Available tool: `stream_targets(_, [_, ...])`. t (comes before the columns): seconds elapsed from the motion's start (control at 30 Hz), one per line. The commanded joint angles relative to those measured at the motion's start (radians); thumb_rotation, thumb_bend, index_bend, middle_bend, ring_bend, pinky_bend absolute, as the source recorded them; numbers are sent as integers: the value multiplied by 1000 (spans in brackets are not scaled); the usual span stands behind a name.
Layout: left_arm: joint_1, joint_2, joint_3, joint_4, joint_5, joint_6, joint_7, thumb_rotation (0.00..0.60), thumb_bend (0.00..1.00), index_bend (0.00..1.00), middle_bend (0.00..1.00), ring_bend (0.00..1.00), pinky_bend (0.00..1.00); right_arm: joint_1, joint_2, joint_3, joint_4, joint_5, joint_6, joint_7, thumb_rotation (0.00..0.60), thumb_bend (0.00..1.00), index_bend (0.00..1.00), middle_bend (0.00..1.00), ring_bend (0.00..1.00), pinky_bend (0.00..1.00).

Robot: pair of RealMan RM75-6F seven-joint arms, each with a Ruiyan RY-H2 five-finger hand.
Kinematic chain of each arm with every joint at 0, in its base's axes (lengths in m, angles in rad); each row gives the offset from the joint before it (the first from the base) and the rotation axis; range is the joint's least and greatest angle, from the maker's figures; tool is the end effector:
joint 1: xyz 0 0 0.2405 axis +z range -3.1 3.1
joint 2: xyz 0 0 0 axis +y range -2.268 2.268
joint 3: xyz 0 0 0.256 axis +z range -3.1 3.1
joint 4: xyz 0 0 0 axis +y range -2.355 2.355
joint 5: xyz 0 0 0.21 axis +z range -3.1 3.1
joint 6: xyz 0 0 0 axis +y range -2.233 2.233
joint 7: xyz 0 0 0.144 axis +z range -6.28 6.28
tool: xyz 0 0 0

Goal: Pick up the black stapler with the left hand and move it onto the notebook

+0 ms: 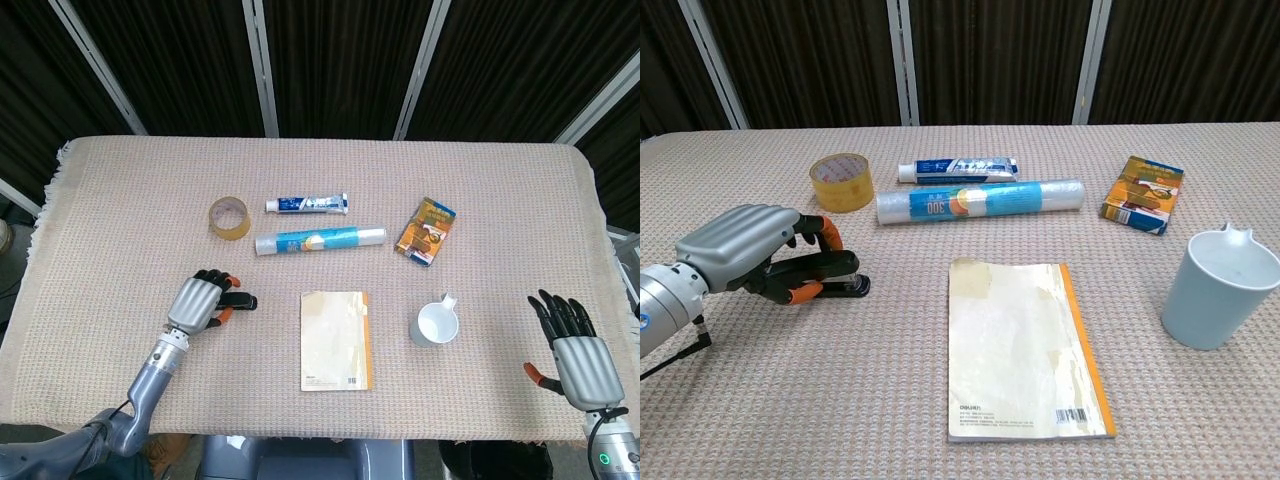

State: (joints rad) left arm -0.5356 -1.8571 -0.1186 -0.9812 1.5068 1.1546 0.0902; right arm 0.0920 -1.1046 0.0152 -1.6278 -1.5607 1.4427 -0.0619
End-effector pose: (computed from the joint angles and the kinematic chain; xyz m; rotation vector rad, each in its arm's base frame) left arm -0.2114 0.3072 -0.0689 -1.7900 -0.8208 -1.0241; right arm -0.3051 -0.1750 0.1486 1.5049 -0.8810 0.8489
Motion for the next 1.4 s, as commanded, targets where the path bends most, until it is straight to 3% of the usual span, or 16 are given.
stream_targets(0.03, [-9, -20, 6, 26, 16, 22, -6, 600, 366, 448, 391, 332, 393, 0, 1, 2, 0, 2, 0, 1, 600, 149, 0, 0, 0, 0])
stream_targets(0.4, [-2, -11, 23, 7, 27, 63, -24, 600, 443, 586, 476, 421, 481, -3, 4, 5, -1, 11, 4, 7, 600, 148, 0, 0, 0, 0])
stream_targets(0.67, [-6, 32, 22, -106, 59, 120, 28, 600, 449, 590, 482, 431, 493, -3, 1, 1, -7, 3, 4, 0, 600, 149, 0, 0, 0, 0])
stream_targets(0.93, [-88, 54, -42, -263, 58, 72, 175, 600, 442, 558, 478, 434, 494, -4, 10, -3, -12, -14, 14, 17, 600, 149, 0, 0, 0, 0])
stream_targets(1.23, [-207, -68, -94, -256, 37, -22, 256, 600, 438, 545, 477, 434, 494, -68, 33, -36, -45, -134, 167, 4, 600, 149, 0, 0, 0, 0])
stream_targets(1.4, [-254, -132, -104, -234, 22, -59, 280, 600, 429, 545, 476, 434, 494, -85, 62, -26, -81, -31, 128, -17, 600, 149, 0, 0, 0, 0])
